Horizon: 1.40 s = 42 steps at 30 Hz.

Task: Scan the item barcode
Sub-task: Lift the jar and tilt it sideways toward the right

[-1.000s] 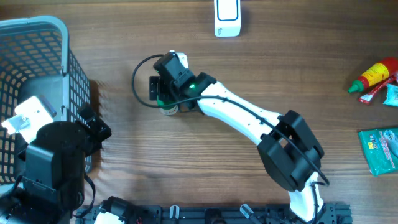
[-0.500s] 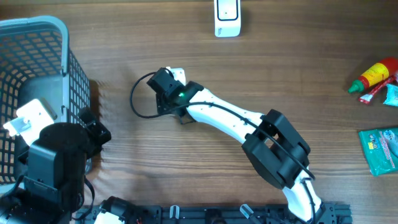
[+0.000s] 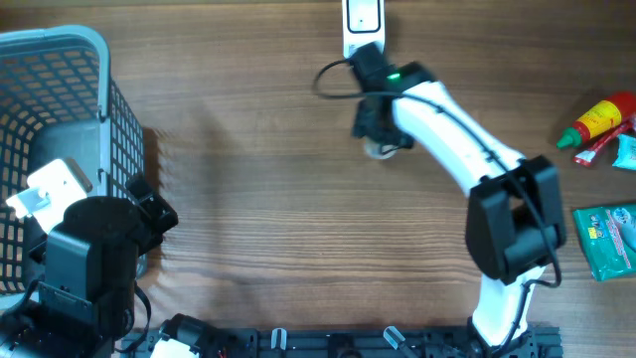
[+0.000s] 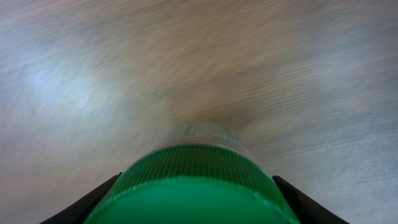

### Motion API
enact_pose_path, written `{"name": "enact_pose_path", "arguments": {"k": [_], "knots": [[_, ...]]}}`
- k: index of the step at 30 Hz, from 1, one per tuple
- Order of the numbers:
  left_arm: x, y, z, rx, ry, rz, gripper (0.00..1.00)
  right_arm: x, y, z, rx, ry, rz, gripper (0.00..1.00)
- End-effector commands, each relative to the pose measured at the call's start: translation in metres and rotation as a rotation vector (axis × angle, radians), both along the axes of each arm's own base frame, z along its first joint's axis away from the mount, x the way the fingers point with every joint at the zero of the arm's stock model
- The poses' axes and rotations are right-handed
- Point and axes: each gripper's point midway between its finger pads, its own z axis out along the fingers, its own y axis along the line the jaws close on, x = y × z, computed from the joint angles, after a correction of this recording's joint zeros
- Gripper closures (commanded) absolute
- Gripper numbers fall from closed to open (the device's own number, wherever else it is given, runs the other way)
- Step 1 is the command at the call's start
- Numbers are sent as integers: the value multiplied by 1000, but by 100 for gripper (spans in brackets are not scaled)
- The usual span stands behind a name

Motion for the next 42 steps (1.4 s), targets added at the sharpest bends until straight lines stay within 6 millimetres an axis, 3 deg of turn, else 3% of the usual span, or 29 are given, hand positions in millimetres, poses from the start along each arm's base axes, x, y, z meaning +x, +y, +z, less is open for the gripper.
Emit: {"name": "enact_pose_path", "arguments": {"k": [1, 4, 7, 9, 11, 12, 13, 16, 18, 20, 23, 28, 38, 42], "knots": [[0, 0, 2, -19, -11, 9, 0, -4, -22, -19, 50, 28, -62, 31], [0, 0, 2, -19, -11, 9, 0, -9, -24, -45, 78, 21, -68, 31], [0, 0, 2, -19, -11, 9, 0, -25, -18, -47, 124, 85, -86, 31], [0, 0, 2, -19, -12, 9, 0, -26, -10, -27, 183, 98, -76, 27], [0, 0, 2, -19, -12, 9, 0, -26, -11, 2, 200, 98, -84, 14], [0, 0, 2, -19, -12, 9, 0, -22, -14, 24, 204, 78, -91, 4], [0, 0, 2, -19, -12, 9, 0, -15, -17, 46, 216, 46, -87, 0], [0, 0, 2, -19, -12, 9, 0, 4, -18, 96, 256, -54, -57, 0], [0, 0, 2, -19, -11, 9, 0, 9, -24, 101, 260, -70, -74, 1], [0, 0, 2, -19, -12, 9, 0, -1, -44, 86, 210, 6, -146, 0], [0, 0, 2, -19, -12, 9, 0, -8, -51, 61, 182, 98, -183, 0], [0, 0, 2, -19, -11, 9, 0, -23, -35, 14, 194, 276, -185, 0], [0, 0, 2, -19, -11, 9, 0, -56, -21, -50, 242, 401, -259, 0], [0, 0, 2, -19, -11, 9, 0, -63, -19, -73, 265, 396, -290, 16]]}}
